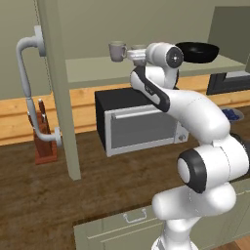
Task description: Gather all objects into one cabinet and sort the glasses and bowls to opposite sides.
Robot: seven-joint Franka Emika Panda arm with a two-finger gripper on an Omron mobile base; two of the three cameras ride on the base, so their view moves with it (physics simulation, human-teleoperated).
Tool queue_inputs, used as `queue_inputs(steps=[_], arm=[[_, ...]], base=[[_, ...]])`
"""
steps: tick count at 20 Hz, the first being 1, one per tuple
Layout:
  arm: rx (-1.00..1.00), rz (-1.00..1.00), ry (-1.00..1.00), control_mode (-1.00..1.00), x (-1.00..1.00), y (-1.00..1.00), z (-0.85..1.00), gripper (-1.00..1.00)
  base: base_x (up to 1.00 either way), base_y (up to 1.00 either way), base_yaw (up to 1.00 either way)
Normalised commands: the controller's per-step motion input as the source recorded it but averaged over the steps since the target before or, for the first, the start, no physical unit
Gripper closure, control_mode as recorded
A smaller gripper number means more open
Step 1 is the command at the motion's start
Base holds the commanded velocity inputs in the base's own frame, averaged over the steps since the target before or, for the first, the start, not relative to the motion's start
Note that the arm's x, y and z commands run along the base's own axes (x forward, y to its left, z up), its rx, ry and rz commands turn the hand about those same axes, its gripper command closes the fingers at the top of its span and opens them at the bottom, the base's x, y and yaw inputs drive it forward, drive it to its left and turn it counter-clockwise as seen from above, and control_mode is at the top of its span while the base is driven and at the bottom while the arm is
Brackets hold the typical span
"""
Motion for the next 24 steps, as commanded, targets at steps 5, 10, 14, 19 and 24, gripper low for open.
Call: queue_inputs(steps=[5,10,14,19,24], arm=[[0.00,0.00,-0.02,-1.00,0.00,0.00,-0.01,-1.00],[0.01,0.00,-0.10,-1.00,-0.05,-0.05,0.00,-1.00],[0.02,0.00,-0.15,-1.00,-0.35,-0.17,0.00,-1.00],[0.05,-0.05,-0.11,-1.00,-0.88,-0.38,0.00,-1.00],[0.07,-0.07,-0.09,-1.00,-1.00,-0.50,0.00,-1.00]], base=[[0.00,0.00,0.00],[0.00,0.00,0.00],[0.00,0.00,0.00],[0.00,0.00,0.00],[0.00,0.00,0.00]])
